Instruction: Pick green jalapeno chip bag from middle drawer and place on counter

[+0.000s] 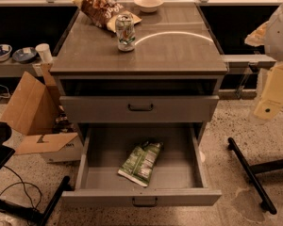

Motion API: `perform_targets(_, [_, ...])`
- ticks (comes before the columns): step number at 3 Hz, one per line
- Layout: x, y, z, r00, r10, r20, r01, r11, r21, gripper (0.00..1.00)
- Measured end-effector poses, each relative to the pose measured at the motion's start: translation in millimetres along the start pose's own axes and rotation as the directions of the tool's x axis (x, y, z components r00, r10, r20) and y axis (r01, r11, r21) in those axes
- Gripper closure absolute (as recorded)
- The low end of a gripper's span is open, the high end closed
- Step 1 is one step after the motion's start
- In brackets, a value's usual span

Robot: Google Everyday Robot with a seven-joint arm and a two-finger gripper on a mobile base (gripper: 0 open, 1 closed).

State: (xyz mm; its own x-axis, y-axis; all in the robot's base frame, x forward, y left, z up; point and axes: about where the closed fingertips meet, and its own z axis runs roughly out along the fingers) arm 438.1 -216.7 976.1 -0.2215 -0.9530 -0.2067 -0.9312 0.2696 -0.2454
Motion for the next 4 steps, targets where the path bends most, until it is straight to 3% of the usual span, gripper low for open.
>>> perform_targets(1, [0,0,0,1.000,0.000,0.000,0.000,1.0000,0.000,0.00])
perform_targets(2, [-4,8,29,1.000,0.011,0.001,-0.011,0.9997,-0.023,0.00])
perform_targets(3, [-15,32,83,0.999,0.024,0.026,-0.023,0.9987,-0.046,0.00])
perform_targets(4, [-19,57,163,0.999,0.033,0.018,-0.031,0.9970,-0.071,0.00])
